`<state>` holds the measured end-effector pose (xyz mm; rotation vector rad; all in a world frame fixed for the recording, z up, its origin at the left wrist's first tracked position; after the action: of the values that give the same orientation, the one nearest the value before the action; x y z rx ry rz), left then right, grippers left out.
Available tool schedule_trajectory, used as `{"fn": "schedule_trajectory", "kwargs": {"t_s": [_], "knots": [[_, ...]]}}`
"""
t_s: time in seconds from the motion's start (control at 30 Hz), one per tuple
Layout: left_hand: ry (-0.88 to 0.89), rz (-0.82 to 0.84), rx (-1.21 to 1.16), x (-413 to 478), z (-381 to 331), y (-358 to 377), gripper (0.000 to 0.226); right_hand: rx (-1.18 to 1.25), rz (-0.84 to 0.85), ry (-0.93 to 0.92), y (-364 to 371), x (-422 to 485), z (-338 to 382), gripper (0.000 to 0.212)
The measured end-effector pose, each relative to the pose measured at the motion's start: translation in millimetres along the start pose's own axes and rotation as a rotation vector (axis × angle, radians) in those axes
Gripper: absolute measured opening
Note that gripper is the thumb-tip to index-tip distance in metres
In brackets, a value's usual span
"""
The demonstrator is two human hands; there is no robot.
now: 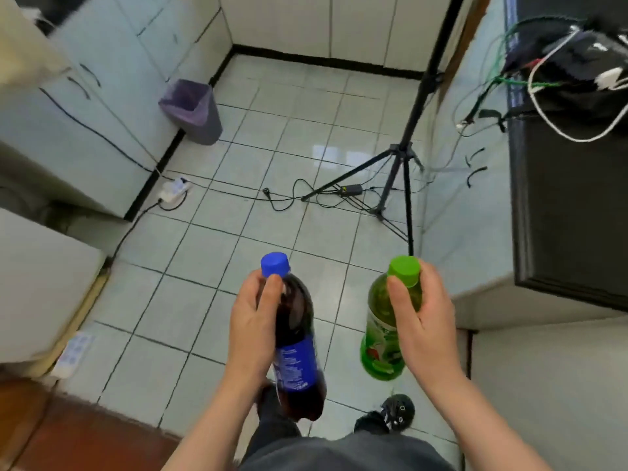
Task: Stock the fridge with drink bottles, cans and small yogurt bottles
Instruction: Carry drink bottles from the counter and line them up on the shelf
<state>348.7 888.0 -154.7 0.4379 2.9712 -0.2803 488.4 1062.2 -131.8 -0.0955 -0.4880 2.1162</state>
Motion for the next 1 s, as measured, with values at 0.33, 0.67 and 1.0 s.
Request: {"fn": "schedule_trajectory", "kwargs": {"t_s": [0.33, 0.67, 1.0], "knots": [[0.003, -0.498, -0.020, 83, 27, -315, 0.028, 0.113, 0.327, -0.156, 295, -26, 144, 0.035], [-0.017, -0.881, -0.178, 109, 52, -497, 0.021, 0.122, 0.694, -0.389, 499, -65, 259, 0.022], [0.008, -1.284, -0.123, 172, 54, -686, 0.029, 0.229, 1.089, -0.544, 750, -109, 362, 0.017]]}}
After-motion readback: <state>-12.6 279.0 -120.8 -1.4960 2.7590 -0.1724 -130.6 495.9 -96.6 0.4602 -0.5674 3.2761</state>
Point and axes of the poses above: each hand's wrist, its own x-axis towards the middle knuckle, its own y-axis out of the palm, z = x × y, the point moved 7 cm from there along x, towards the middle knuckle, and after that the axes turned 7 degrees about -z, right-handed, at the moved point
